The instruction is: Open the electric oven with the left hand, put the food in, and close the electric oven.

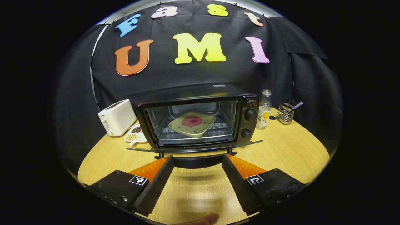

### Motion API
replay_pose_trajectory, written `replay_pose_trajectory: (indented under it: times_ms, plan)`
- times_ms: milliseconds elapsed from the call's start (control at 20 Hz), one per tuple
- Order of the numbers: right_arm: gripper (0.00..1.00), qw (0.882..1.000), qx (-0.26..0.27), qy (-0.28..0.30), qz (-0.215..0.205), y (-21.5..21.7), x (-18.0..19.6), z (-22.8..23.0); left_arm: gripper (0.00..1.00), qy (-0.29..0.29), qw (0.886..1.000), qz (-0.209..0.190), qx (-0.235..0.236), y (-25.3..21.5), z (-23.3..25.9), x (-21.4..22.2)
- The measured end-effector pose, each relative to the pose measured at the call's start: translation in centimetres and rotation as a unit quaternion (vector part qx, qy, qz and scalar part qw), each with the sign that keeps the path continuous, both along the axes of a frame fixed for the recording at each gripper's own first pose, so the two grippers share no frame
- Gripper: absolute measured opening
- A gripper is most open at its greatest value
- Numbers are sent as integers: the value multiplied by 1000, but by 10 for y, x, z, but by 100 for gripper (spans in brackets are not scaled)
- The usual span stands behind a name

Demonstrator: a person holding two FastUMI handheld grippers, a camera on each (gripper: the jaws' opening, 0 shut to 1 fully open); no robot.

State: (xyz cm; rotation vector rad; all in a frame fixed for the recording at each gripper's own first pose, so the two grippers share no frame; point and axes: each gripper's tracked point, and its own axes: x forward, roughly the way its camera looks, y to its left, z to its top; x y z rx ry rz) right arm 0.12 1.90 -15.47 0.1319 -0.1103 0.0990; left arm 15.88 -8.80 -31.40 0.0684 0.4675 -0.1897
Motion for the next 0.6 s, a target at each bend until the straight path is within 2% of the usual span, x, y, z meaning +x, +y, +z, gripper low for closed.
replay_pose_trajectory:
  times_ms: [50,100,150,350,500,550,600]
  plan:
    - [100,1000,-7,-2,1,0,9,0,98,-4,1000,2,-1,-1,3,6]
    - [96,1000,-14,-7,2,1,16,0,98,-8,1000,6,-2,-1,5,12]
    - [100,1000,-21,-11,6,3,22,1,99,-16,1000,12,-3,-1,8,20]
    - [100,999,-31,2,29,10,40,-8,98,-1,999,33,-7,-4,1,39]
    - [100,999,-33,17,30,7,40,-11,97,-3,999,40,-10,-3,9,35]
    - [96,999,-37,19,28,6,38,-10,97,-5,999,43,-12,-2,15,29]
    - [100,999,-42,23,24,5,36,-11,97,-9,999,44,-14,-1,22,22]
